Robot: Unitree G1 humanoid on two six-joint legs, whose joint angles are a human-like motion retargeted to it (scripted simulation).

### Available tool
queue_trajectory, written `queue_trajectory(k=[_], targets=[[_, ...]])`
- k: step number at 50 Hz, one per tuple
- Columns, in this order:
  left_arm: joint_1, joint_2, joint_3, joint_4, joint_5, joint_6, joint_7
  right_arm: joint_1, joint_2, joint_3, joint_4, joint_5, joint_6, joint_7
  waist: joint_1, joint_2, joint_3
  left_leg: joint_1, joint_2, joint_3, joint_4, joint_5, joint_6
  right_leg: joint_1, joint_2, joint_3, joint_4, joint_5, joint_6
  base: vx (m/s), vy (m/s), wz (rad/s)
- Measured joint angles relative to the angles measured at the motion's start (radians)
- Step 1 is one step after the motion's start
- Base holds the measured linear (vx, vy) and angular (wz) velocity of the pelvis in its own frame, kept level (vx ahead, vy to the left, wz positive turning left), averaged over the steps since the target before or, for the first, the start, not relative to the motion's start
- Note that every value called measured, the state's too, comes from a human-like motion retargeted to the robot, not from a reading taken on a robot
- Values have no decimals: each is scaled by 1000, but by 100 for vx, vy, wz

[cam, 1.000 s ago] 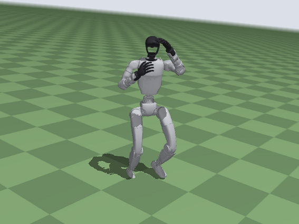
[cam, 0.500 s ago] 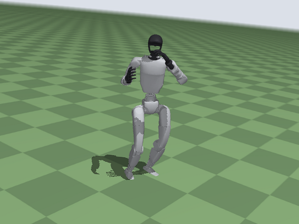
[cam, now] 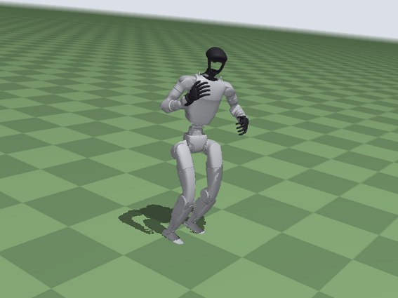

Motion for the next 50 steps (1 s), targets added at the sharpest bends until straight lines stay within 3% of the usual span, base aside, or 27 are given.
queue_trajectory(k=[8, 16, 24, 31, 37, 45, 50], targets=[[-49, -19, 79, 30, -30, -29, 39, -145, -21, -31, 123, -45, -27, -66, 119, 33, 68, 66, 32, -103, 84, -44, -24, 197, -10, -120, -100, -54, -70, 2, -6, 85], [-79, -185, 104, 52, -122, -18, -44, -87, 96, -134, 117, -16, -42, -15, 203, 104, 110, 21, 62, -165, 170, -24, -63, 254, -20, -267, -145, -58, -117, -2, -12, 99], [-211, -328, 189, 12, -109, -63, -20, -30, 196, -234, 115, -111, -27, 13, 247, 167, 60, -31, 146, 29, 227, 12, -79, 193, -114, -522, -196, -44, -120, -11, -11, 147], [-242, -274, 306, 74, -12, -97, 132, -39, 200, -290, 166, -253, 2, -47, 229, 222, -10, 66, 272, 207, 310, 92, -96, 150, -124, -722, -310, 18, -121, -19, -9, 139], [-177, -180, 371, 394, 18, -61, 261, -58, 162, -310, 251, -379, 43, -115, 188, 228, -16, 211, 226, 275, 92, 189, -135, 144, -138, -828, -403, 101, -111, -26, -2, 117], [-115, -176, 363, 927, 36, 38, 352, -75, 82, -302, 352, -548, 119, -143, 197, 183, 30, 278, 89, 260, -197, 72, -70, 62, -276, -878, -282, 152, -114, -35, 12, 94], [-111, -235, 296, 1270, 63, 87, 330, -91, 12, -256, 413, -659, 168, -111, 217, 133, 68, 294, -18, 158, -293, 90, -30, -41, -341, -702, -187, 207, -17, -32, 19, 129]])
